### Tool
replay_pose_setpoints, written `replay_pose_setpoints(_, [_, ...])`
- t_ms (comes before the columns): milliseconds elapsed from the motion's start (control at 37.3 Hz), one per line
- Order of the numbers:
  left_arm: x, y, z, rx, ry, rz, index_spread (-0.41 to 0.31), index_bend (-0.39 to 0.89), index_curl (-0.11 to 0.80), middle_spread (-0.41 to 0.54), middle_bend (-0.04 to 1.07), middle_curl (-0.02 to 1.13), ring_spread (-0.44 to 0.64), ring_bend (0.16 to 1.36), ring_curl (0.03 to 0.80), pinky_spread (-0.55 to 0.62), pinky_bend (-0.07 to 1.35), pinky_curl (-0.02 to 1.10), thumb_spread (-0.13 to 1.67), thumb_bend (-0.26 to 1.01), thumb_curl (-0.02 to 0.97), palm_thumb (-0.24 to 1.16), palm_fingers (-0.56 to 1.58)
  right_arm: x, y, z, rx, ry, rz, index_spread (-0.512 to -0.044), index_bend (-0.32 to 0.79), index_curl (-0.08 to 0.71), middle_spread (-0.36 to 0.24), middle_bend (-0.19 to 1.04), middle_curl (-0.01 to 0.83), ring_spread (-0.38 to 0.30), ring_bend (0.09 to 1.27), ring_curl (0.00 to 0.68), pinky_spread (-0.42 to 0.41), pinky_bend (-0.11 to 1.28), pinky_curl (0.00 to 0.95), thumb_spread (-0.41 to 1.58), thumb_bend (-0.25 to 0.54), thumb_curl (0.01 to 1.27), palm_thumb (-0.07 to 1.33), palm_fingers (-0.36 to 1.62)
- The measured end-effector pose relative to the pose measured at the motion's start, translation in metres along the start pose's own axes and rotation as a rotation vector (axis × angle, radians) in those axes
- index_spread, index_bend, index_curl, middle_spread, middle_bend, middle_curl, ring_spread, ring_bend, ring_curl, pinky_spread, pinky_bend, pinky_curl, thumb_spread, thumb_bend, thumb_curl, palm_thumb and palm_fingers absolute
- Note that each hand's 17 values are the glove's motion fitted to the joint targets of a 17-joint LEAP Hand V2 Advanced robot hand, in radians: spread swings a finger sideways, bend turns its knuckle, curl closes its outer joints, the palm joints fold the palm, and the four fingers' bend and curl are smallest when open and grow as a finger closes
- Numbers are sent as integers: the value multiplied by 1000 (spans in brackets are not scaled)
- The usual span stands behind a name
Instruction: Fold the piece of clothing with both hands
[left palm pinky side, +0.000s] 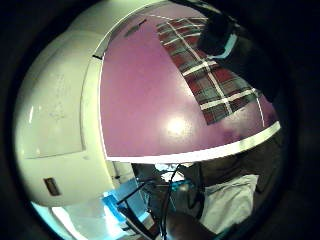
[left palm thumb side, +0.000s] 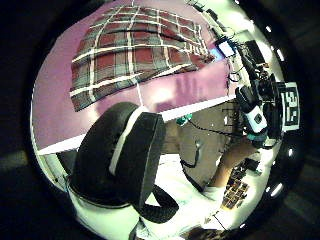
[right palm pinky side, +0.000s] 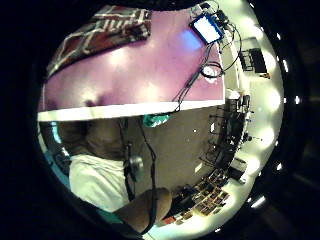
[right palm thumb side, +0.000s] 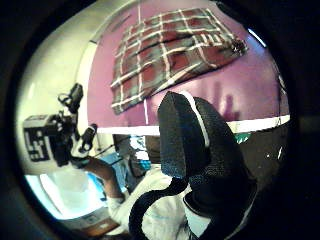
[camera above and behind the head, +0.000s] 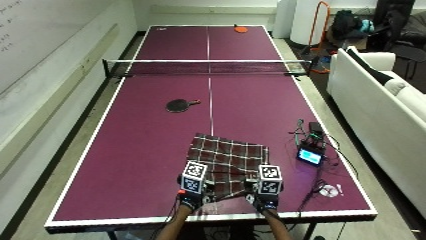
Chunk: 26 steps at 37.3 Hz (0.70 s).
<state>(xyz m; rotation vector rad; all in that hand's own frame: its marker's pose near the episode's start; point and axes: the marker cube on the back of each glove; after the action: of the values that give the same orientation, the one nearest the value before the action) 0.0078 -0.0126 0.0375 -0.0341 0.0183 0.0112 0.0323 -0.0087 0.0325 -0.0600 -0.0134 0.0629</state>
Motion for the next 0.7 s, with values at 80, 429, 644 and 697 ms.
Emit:
replay_pose_setpoints(80, [1,-8,13,-24,-5,5,-60,124,206,124,180,252,208,714,293,300,597,337,1160,-13,181,80,263,5,-8,12,-29,-9,9,-356,144,272,-22,197,300,146,260,213,262,326,293,1362,152,201,376,221])
replay_pose_setpoints(429, [11,-5,49,-217,-83,-18,-51,116,221,108,177,278,179,724,303,275,596,351,1191,37,228,232,260,0,-9,27,-168,-19,29,-340,138,274,-8,199,325,138,271,236,250,332,317,1326,135,237,472,179])
replay_pose_setpoints(644, [14,6,37,-91,-102,-38,-48,173,249,87,171,288,163,695,298,246,577,350,1282,12,213,221,298,-6,-28,35,-17,-20,-126,-331,158,284,-4,199,338,114,260,244,231,323,321,1314,127,253,533,170])
replay_pose_setpoints(697, [13,4,42,-67,-138,-50,-62,188,264,73,165,285,143,687,295,220,566,347,1325,26,213,245,341,-7,-30,38,-7,-31,-145,-332,180,294,-13,205,342,80,251,245,214,308,320,1318,137,259,568,196])
